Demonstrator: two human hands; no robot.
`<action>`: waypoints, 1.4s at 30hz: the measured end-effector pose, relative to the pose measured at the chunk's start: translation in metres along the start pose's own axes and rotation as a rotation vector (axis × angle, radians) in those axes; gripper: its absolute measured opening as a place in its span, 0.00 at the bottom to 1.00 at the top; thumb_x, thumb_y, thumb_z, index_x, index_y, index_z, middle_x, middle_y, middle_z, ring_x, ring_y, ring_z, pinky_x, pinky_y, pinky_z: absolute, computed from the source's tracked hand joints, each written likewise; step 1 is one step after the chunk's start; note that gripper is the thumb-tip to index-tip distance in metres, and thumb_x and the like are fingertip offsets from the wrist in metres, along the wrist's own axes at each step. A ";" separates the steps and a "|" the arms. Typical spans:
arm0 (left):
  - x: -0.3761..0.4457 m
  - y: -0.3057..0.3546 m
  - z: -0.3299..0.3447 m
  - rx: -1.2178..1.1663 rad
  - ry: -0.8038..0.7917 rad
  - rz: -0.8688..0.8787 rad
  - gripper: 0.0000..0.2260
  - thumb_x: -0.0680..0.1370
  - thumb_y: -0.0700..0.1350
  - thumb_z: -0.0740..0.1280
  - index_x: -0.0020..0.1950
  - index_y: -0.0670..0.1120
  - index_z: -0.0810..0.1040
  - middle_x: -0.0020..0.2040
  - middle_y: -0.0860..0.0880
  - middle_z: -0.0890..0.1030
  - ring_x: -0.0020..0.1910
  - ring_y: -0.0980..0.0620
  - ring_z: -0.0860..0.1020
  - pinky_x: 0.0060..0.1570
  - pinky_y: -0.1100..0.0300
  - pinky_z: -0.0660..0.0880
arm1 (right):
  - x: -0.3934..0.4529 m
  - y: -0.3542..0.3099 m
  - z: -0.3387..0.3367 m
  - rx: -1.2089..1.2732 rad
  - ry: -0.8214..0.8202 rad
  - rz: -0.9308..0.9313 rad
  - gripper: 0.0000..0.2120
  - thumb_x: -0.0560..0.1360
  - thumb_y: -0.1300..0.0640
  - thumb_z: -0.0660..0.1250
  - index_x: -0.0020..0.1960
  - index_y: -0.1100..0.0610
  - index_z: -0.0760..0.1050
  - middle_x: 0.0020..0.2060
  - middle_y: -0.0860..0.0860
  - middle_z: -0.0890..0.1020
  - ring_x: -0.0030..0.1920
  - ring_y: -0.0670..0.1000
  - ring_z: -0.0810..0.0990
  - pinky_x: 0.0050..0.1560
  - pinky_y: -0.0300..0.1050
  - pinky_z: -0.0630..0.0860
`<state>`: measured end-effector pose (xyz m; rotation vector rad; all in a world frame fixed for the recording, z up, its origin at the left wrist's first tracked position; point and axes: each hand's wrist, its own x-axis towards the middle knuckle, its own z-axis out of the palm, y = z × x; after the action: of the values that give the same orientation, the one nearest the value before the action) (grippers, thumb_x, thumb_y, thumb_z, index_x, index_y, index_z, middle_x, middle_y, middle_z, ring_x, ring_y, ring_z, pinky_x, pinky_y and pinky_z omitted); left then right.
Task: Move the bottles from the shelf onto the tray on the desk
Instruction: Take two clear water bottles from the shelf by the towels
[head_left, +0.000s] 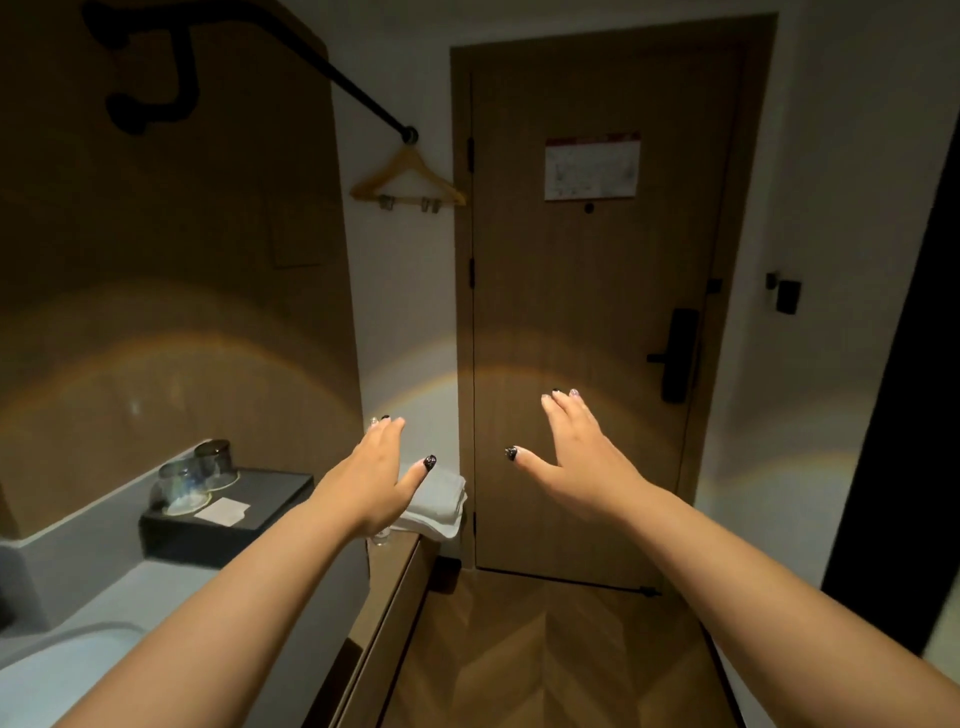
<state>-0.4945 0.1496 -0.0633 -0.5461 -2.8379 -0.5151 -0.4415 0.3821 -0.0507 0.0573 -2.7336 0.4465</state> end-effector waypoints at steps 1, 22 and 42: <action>0.018 -0.006 0.004 -0.005 -0.001 0.002 0.31 0.81 0.58 0.53 0.78 0.45 0.46 0.79 0.46 0.49 0.78 0.51 0.46 0.73 0.50 0.57 | 0.019 0.002 0.007 -0.009 -0.008 0.004 0.39 0.77 0.36 0.54 0.78 0.55 0.45 0.78 0.50 0.47 0.77 0.50 0.40 0.74 0.51 0.50; 0.330 -0.074 0.114 -0.102 -0.046 -0.080 0.31 0.80 0.59 0.53 0.78 0.47 0.47 0.79 0.48 0.49 0.78 0.53 0.44 0.73 0.52 0.55 | 0.336 0.096 0.142 0.087 -0.109 -0.070 0.37 0.78 0.38 0.55 0.78 0.55 0.45 0.78 0.49 0.46 0.77 0.49 0.39 0.74 0.52 0.52; 0.522 -0.214 0.238 -0.295 -0.049 -0.497 0.30 0.81 0.55 0.55 0.78 0.45 0.46 0.78 0.44 0.54 0.78 0.52 0.46 0.74 0.54 0.53 | 0.595 0.138 0.336 0.217 -0.491 -0.344 0.35 0.79 0.41 0.54 0.78 0.55 0.44 0.78 0.50 0.44 0.77 0.49 0.38 0.75 0.49 0.47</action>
<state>-1.0853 0.2197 -0.2082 0.1224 -2.9546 -1.0258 -1.1272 0.4182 -0.1716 0.7753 -3.0361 0.6990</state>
